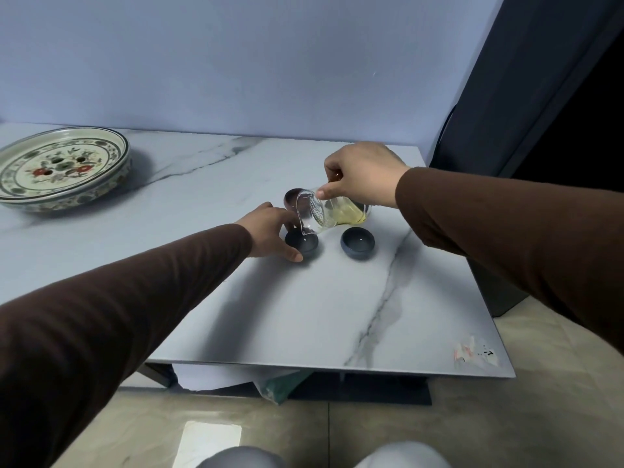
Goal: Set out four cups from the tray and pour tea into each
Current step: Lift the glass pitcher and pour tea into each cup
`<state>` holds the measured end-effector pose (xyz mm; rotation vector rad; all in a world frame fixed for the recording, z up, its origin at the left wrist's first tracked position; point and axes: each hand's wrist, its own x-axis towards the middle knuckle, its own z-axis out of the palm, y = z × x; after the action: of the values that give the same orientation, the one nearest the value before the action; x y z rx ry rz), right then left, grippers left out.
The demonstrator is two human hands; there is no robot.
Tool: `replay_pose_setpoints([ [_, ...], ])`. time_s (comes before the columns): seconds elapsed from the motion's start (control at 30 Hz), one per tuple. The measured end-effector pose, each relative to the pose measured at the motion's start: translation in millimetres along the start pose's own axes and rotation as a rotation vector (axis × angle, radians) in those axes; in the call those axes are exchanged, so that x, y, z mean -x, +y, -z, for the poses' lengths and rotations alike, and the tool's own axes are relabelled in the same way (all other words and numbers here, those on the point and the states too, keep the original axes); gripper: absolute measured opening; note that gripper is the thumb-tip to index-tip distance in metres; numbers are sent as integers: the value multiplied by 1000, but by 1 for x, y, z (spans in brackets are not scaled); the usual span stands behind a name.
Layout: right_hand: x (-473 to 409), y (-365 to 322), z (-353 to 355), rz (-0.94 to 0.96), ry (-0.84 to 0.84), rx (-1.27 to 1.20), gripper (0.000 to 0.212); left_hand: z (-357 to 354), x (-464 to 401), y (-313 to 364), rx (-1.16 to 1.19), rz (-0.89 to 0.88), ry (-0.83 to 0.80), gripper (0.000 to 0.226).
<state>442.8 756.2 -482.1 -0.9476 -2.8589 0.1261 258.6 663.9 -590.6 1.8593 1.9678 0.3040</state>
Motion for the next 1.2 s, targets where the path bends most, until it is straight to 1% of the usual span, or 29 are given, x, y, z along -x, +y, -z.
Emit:
replay_pose_setpoints([
  [0.07, 0, -6, 0, 12, 8, 41, 46, 1, -1, -1, 16, -5, 6, 61],
  [0.3, -1, -16, 2, 53, 38, 121, 41, 1, -1, -3, 32, -9, 15, 50],
  [0.4, -1, -18, 3, 71, 48, 145, 40, 1, -2, -4, 24, -13, 10, 49],
  [0.53, -1, -18, 5, 78, 55, 166, 40, 1, -4, -4, 30, 0, 7, 50],
  [0.83, 0, -18, 10, 73, 66, 197, 41, 5, -5, -1, -40, 6, -33, 61],
  [0.93, 1, -19, 12, 82, 77, 209, 37, 5, -6, 0, -62, 8, -38, 62],
  [1.2, 2, -21, 16, 104, 76, 221, 36, 6, -8, 1, -76, 24, -53, 63],
])
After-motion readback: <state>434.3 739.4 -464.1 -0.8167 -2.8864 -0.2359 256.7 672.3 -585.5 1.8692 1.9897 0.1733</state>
